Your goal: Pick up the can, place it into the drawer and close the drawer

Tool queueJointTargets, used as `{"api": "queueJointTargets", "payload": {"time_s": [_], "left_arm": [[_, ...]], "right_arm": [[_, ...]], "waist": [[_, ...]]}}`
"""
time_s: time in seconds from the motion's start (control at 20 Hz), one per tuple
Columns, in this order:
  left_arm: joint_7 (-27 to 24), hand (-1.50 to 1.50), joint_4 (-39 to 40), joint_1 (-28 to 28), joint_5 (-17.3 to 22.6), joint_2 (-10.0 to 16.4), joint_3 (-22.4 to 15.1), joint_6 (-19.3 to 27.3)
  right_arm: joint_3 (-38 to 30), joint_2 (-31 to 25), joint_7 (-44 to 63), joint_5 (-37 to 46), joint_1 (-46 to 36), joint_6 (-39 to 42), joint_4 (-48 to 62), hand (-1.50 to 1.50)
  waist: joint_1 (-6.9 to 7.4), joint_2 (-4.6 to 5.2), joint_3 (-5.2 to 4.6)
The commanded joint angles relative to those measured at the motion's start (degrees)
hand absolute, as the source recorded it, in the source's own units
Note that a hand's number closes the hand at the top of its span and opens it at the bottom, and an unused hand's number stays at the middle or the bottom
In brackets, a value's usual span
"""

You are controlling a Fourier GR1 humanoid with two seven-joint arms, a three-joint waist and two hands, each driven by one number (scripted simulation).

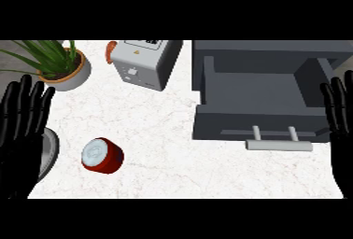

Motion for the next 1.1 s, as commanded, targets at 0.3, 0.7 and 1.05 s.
{"api": "queueJointTargets", "payload": {"time_s": [0.3, 0.7, 1.05], "left_arm": [[7.1, -1.50, -0.8, 9.7, 2.1, 2.3, -7.0, -6.7], [12.8, -1.50, -13.1, 20.6, -0.8, 1.8, -11.3, -6.4], [15.8, -1.50, -12.3, 18.1, 8.8, 3.1, -2.5, -9.9]], "right_arm": [[-0.3, 1.5, 4.8, 0.1, 4.6, -0.8, 6.1, -1.50], [-1.0, 0.2, 9.1, -1.7, 9.8, 1.5, -0.2, -1.50], [0.5, 2.8, 7.8, -0.4, 12.4, 1.2, -2.1, -1.50]], "waist": [[-1.09, 1.17, -0.02], [-1.33, 0.63, -0.12], [-1.48, 0.72, -0.15]]}}
